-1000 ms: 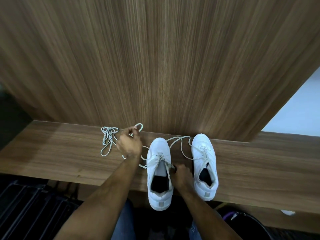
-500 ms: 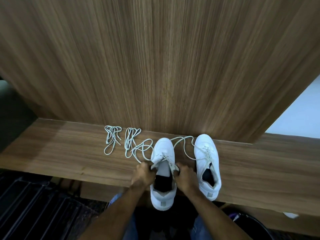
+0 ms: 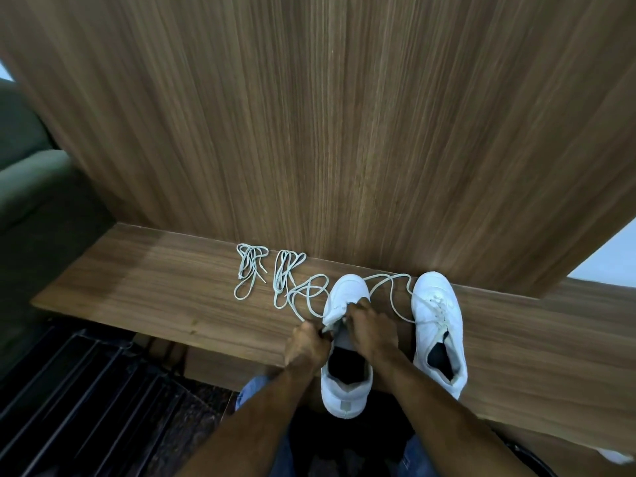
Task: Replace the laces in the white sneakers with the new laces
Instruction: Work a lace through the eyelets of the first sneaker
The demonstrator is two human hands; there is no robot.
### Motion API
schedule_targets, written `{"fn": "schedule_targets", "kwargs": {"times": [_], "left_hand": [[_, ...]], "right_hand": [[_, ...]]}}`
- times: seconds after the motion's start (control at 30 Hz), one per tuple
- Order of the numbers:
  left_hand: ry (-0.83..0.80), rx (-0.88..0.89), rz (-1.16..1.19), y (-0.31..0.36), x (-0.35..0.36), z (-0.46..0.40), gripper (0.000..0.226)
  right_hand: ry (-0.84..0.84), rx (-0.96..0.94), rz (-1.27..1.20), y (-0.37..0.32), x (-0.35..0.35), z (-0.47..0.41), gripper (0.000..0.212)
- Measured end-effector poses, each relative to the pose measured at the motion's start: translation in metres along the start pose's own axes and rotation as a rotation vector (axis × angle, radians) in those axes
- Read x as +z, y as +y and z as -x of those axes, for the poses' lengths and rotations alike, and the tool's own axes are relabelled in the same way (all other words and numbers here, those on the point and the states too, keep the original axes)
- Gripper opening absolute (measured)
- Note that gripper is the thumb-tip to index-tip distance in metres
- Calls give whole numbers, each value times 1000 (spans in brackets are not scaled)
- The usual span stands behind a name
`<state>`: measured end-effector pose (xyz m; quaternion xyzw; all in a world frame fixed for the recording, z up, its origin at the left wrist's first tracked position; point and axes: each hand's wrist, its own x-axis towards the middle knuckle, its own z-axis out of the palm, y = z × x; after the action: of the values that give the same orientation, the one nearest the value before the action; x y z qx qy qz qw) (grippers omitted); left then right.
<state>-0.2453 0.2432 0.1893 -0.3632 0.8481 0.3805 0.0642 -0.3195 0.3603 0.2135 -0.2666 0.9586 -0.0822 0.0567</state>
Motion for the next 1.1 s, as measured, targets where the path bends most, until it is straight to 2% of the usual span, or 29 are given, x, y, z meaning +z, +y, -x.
{"fn": "schedule_targets", "kwargs": {"times": [0.1,0.17,0.2,0.27,0.4,0.5,0.67,0.8,0.9,0.97,1.03,1.1], "left_hand": [[15,-13,-41,3,1,2,48],[17,-7,-74,4,2,3,48],[17,-10,-81,5,2,4,48],[14,-7,-85,4,2,3,46],[20,24,-94,5,0,5,41],[26,26,-100,6,-1,9,39],[23,10,-97,7,0,10,41],[28,0,-115,7,1,10,42],[31,-8,-93,6,1,11,45],[30,-20,-95,5,2,10,47],[23,-22,-110,6,3,10,46],[27,-18,-117,8,3,10,45]], "right_hand": [[93,421,-471,12,-2,-6,25],[130,596,-618,23,-2,-3,25],[123,591,-621,27,-2,-1,20],[74,457,-574,30,-3,2,8],[19,40,-366,24,0,0,30],[-80,-120,-35,10,1,-1,33],[-63,-130,187,1,-4,-3,33],[-46,-158,225,2,-8,-4,31],[149,12,32,12,-18,-11,25],[315,263,-246,26,-31,-14,23],[342,450,-399,41,-38,-15,22],[274,417,-363,47,-38,-12,18]]}}
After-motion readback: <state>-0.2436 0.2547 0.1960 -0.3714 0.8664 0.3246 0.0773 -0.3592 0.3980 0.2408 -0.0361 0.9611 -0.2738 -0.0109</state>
